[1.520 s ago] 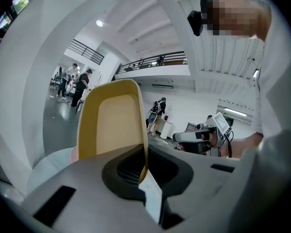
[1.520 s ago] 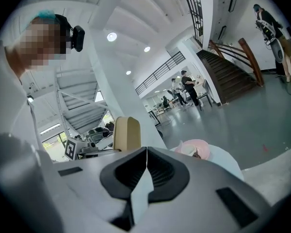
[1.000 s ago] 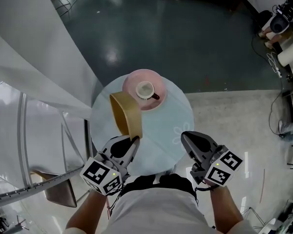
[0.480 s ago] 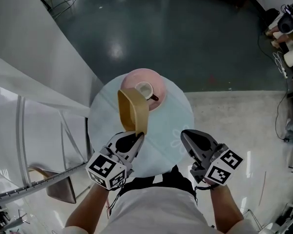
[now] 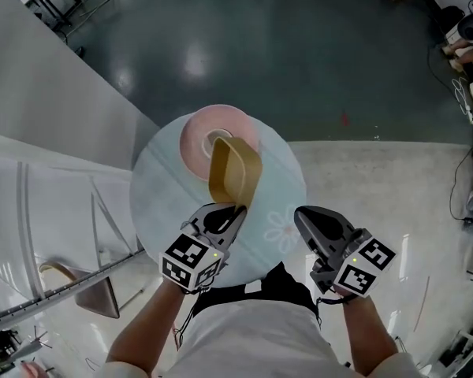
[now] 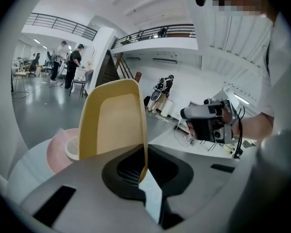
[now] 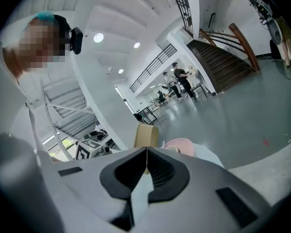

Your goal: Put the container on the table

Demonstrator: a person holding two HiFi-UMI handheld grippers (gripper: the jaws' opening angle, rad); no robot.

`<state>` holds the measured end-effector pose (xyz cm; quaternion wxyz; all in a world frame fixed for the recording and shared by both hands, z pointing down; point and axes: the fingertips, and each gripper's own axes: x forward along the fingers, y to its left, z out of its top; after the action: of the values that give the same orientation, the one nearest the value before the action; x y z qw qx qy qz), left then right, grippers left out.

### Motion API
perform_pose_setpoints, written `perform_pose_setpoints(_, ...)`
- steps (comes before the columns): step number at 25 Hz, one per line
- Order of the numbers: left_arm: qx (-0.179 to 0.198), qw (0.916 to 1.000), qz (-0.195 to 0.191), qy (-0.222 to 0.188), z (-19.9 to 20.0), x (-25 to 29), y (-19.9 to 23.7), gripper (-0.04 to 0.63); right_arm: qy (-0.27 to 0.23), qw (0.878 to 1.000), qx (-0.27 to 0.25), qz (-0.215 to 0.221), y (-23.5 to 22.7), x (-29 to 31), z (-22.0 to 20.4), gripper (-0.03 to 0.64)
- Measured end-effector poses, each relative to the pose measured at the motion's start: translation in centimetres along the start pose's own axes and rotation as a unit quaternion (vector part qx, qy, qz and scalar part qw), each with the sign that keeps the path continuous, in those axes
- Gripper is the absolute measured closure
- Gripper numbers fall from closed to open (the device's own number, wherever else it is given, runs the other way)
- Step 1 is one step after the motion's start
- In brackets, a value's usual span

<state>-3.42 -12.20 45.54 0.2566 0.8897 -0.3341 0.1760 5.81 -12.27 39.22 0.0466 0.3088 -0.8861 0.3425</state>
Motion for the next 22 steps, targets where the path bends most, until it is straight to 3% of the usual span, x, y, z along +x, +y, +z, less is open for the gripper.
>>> perform_pose_setpoints(14, 0.022, 0.9935, -0.021, 0.110, -3.9, 9.2, 0.5, 0.568, 0.018, 0.999, 0.029, -0.009, -6.1, -0.1, 0.0, 0.595)
perform_pose_setpoints(22, 0.071, 0.9793, -0.024, 0.188, -6.6, 12.6, 1.0, 0.568, 0.029, 0.998, 0.045, -0.024, -9.1, -0.3, -0.3, 0.595)
